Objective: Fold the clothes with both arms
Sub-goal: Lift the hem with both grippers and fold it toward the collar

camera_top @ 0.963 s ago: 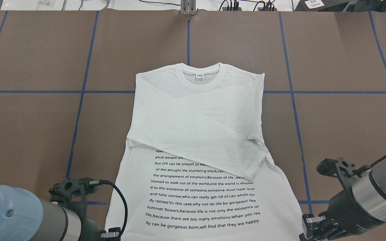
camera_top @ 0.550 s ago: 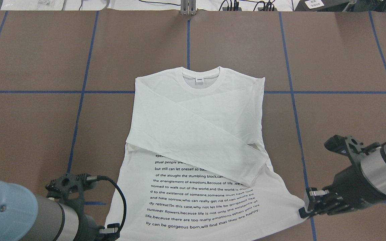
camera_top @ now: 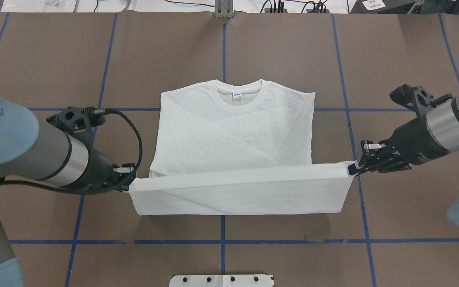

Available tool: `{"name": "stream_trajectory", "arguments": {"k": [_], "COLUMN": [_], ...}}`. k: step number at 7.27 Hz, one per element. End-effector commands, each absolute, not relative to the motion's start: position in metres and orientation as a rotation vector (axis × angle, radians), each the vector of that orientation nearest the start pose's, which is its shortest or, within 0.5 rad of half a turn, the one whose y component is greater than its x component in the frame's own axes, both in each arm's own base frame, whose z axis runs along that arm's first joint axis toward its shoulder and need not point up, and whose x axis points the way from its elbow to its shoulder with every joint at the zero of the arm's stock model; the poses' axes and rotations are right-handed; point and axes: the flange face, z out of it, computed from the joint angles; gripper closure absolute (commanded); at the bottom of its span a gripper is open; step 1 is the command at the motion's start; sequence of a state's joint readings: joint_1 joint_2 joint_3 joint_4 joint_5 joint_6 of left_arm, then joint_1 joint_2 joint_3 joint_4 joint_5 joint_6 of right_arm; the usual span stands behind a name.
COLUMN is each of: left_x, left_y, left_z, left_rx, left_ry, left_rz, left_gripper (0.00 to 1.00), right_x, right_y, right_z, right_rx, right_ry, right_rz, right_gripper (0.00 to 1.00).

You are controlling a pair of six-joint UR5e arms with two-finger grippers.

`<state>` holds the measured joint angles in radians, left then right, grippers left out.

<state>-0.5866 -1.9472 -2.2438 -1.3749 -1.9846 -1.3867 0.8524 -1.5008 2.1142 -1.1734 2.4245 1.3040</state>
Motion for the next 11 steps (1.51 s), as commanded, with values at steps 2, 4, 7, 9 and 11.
{"name": "stream_trajectory", "arguments": {"k": [2, 4, 7, 9, 11], "left_x": [0.363, 0.388, 0.400, 0.422, 0.434], "left_y": [-0.437, -0.476, -0.540, -0.573, -0.590], "left_z": [0.217, 0.240, 0.257, 0.241, 0.247], "left_rx": [0.013, 0.025, 0.070, 0.066, 0.079], "left_ry": [0.922, 0.922, 0.944, 0.931, 0.908], "left_rz": [-0.268, -0.288, -0.345, -0.361, -0.378], "left_gripper": [1.00, 1.00, 1.00, 1.00, 1.00], "right_x": [-0.290, -0.305, -0.317, -0.319, -0.331], "right_y": [-0.511, -0.559, -0.607, -0.614, -0.614], "right_z": [0.307, 0.304, 0.310, 0.317, 0.329], "right_rx": [-0.122, -0.122, -0.116, -0.111, -0.110], "right_ry": [-1.180, -1.158, -1.117, -1.104, -1.078], "right_rz": [0.189, 0.230, 0.278, 0.274, 0.277], "right_gripper": [1.00, 1.00, 1.00, 1.00, 1.00]}}
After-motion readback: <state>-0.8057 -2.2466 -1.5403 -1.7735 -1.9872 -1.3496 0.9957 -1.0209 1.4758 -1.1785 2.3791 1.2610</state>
